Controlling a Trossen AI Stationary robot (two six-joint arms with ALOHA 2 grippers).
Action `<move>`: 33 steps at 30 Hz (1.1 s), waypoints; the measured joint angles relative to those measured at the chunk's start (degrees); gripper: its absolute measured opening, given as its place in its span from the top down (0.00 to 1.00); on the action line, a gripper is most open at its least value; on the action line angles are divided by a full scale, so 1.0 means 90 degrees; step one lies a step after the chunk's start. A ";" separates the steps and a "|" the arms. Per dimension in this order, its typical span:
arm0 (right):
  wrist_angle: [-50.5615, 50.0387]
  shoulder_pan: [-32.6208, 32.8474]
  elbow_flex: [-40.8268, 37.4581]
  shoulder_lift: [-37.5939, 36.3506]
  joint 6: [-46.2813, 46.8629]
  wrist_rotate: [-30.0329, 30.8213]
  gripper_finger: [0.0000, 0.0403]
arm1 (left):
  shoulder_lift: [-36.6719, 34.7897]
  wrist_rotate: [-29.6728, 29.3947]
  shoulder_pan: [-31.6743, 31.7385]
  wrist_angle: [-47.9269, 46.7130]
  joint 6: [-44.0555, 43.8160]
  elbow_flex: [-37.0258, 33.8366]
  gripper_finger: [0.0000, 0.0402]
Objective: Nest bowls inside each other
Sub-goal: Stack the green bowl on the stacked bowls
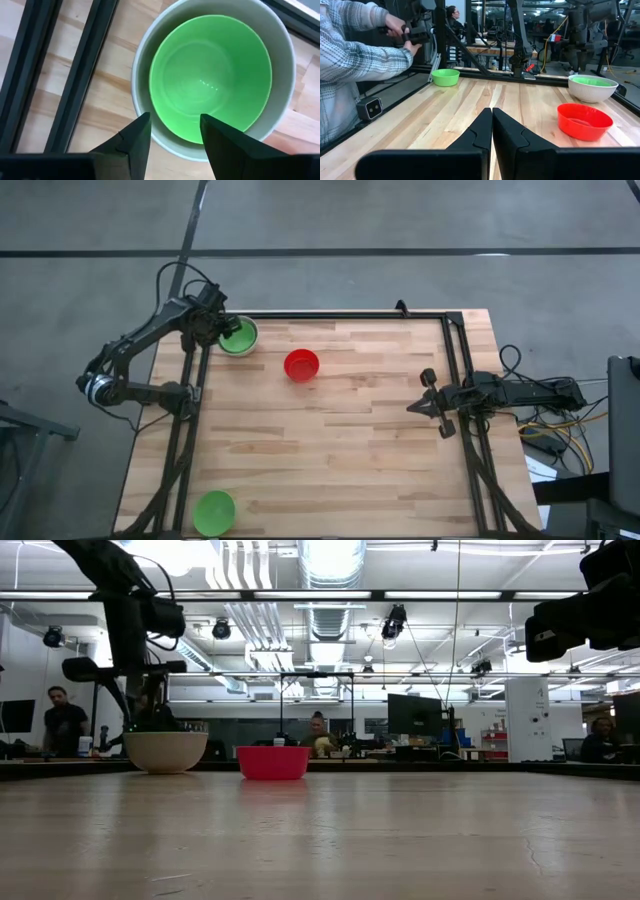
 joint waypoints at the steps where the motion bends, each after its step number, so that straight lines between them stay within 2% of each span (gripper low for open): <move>1: 0.0000 -0.0001 0.0002 0.0000 0.0000 0.0000 0.98 | 0.0000 0.0000 0.0002 -0.0032 0.0000 0.0016 0.57; 13: 0.0000 -0.0002 0.0002 0.0000 0.0000 0.0000 0.98 | -0.0358 0.0298 -0.0071 -0.0176 0.0198 0.0102 0.57; 33: 0.0000 -0.0001 0.0000 0.0000 0.0000 0.0000 0.98 | -0.1968 0.0270 -0.0808 -0.1074 0.0801 0.0102 0.57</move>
